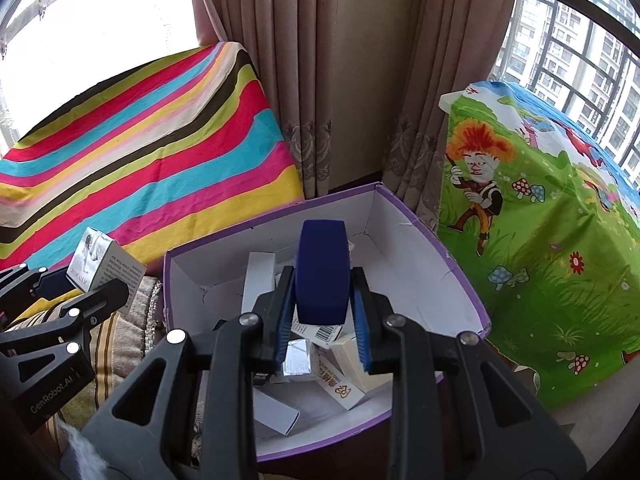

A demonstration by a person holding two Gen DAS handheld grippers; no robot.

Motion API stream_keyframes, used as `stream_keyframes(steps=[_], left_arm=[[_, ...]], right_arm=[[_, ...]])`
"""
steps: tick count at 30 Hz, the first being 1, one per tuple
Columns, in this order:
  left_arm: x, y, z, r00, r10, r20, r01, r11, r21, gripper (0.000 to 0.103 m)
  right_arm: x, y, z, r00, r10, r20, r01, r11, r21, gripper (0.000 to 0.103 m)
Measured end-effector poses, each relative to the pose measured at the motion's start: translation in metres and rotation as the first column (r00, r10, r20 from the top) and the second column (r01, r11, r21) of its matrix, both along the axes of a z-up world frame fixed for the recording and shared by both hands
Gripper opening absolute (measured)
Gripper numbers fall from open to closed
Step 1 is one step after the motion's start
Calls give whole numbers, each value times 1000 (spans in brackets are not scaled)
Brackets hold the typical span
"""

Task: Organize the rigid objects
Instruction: 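Open the left tool over the storage box while the right tool releases the blue item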

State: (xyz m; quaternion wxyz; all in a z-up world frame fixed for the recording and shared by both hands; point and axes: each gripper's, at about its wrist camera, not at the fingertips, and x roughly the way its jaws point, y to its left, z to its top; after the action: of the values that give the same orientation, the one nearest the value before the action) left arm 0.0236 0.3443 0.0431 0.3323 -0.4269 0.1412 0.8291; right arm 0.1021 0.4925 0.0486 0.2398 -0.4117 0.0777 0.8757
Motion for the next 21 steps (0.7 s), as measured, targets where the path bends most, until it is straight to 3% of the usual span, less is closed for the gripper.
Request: stream_keyframes(steps=[21], left_arm=[[-2, 16, -4, 998, -26, 59, 22, 998, 65, 41]], right_arm=[[2, 8, 0, 998, -64, 23, 63, 997, 43, 31]])
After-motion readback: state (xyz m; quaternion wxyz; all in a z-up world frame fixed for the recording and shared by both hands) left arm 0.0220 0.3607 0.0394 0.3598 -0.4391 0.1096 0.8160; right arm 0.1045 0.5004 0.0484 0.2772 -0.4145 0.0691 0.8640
